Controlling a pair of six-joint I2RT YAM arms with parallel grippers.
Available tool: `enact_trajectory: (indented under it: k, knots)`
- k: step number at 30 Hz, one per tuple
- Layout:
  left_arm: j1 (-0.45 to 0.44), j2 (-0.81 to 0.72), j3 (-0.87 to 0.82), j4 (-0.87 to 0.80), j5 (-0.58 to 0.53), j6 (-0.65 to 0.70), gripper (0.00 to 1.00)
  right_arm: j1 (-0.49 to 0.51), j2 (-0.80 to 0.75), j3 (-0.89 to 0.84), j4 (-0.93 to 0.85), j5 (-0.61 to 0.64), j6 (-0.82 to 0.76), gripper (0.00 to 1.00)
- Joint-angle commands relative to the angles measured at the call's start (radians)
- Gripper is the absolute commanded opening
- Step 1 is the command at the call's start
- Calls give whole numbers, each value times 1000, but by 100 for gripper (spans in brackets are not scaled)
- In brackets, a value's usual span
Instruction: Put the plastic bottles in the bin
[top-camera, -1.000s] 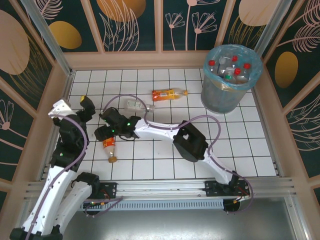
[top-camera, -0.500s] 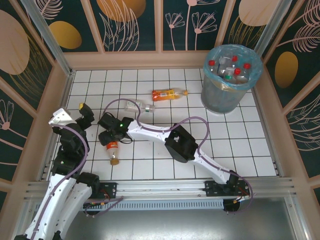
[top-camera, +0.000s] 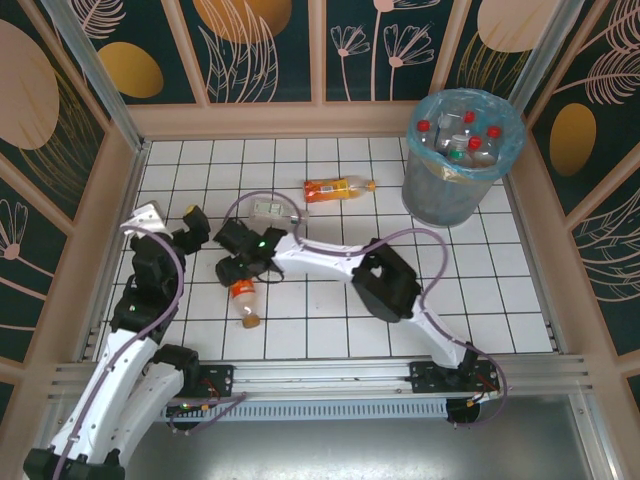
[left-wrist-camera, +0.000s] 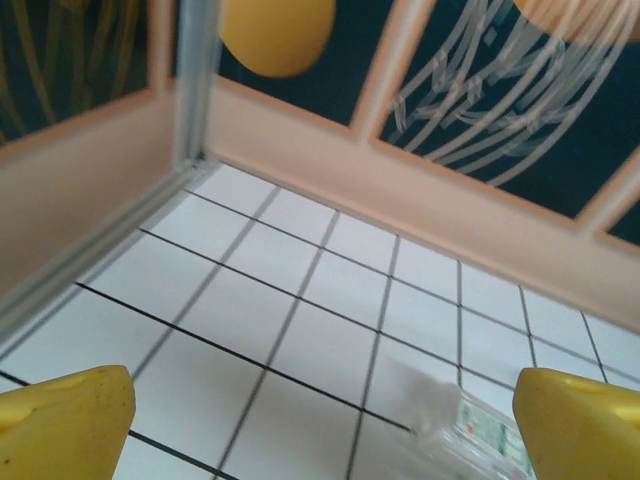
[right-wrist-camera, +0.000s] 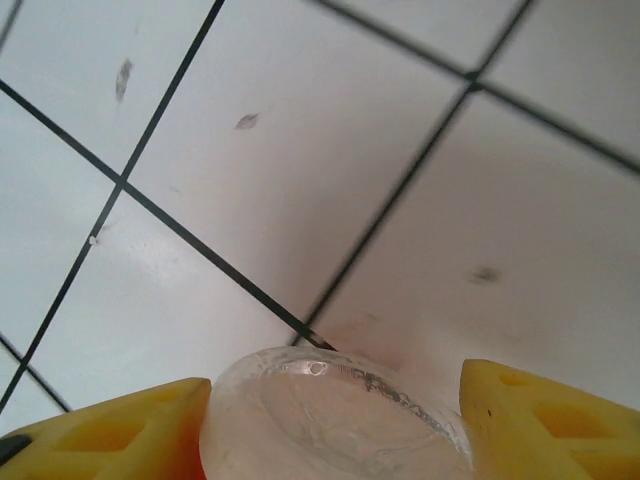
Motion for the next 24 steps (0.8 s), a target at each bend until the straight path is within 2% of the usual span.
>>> enact_trajectory:
  k: [1,4,7,9,12,15,19,21,24]
  knots:
    - [8,82,67,5,179,28,94,-90,-247,-99,120,99,-30,50]
    - [7,175,116,18,320,-4,89,-169,-411,-180,165,195,-80,47]
    - [-18,247,127,114,476,-97,84,-246,-549,-211,199,334,-157,45]
    - [-101,291,145,178,469,-118,84,-301,-621,-220,243,423,-218,45]
    - [-247,391,238,183,410,-75,85,-394,-706,-247,352,530,-321,43]
    - [-331,497,334,170,426,-70,85,-486,-739,-261,483,624,-448,38]
    - [-396,572,402,170,424,-45,85,-571,-738,-311,724,728,-604,36]
    - [-409,586,410,170,413,-38,85,-649,-717,-337,833,753,-650,35]
    - [-414,586,397,170,400,-35,85,-714,-676,-329,874,771,-682,35]
